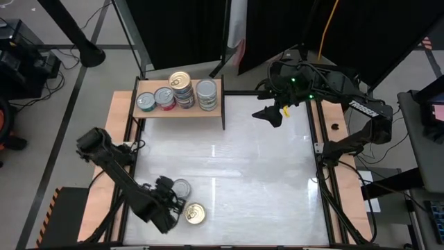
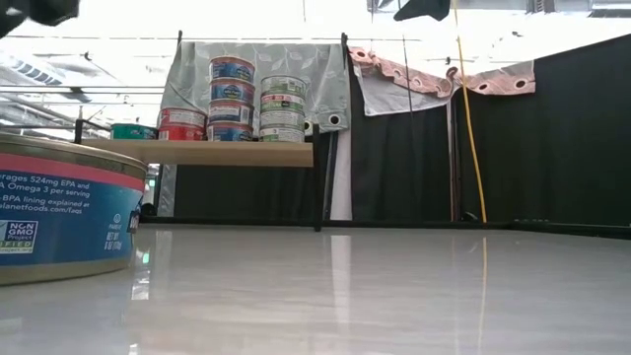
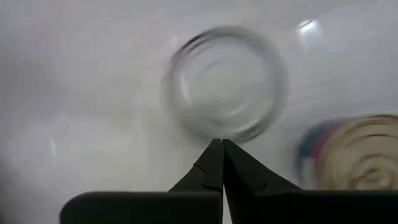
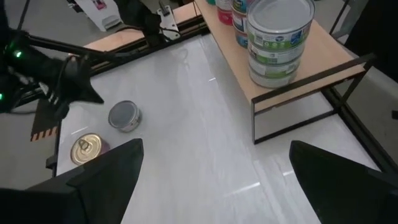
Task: Stack canned seafood by type on shelf
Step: Stack the green white tuna can on top of the green white tuna cans on the shelf
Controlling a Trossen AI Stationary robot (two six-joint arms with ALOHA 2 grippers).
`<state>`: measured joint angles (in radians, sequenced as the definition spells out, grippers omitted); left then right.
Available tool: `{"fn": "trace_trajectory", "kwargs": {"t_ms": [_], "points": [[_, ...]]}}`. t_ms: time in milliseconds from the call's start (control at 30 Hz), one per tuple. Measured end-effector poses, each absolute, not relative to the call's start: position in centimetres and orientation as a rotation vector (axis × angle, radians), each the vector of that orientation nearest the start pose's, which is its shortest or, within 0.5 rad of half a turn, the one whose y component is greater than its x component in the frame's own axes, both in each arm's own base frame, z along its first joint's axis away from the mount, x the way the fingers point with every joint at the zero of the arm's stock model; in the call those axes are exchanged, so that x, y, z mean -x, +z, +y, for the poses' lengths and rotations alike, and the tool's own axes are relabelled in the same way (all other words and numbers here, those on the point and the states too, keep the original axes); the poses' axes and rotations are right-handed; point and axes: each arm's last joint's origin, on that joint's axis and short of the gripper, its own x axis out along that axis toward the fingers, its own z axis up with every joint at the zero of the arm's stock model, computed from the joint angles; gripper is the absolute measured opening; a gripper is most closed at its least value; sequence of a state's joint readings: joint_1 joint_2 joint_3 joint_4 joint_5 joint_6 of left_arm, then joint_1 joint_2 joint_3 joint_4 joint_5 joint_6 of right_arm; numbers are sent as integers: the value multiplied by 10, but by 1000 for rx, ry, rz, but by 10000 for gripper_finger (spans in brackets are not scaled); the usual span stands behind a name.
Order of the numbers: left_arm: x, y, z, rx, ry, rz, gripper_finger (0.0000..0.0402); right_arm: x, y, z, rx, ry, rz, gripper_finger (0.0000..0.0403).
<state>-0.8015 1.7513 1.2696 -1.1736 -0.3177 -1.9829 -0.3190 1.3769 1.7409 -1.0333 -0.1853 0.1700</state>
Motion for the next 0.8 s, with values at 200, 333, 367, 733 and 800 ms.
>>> {"fn": "trace_trajectory", "kwargs": {"t_ms": [200, 333, 367, 733, 800], "points": [[-198, 202, -179, 1080, 924, 1082, 1, -242, 446, -72, -330, -173, 633, 396], [-195, 186, -162, 1132, 845, 1015, 1, -242, 446, -72, -342, -176, 645, 396], [-194, 182, -160, 1142, 825, 1022, 1, -241, 445, -72, -346, -177, 654, 396], [-193, 177, -163, 1139, 707, 1070, 0, -234, 440, -70, -356, -181, 730, 396], [-194, 181, -165, 1137, 684, 1069, 0, -234, 442, -69, -351, -179, 720, 396]]}}
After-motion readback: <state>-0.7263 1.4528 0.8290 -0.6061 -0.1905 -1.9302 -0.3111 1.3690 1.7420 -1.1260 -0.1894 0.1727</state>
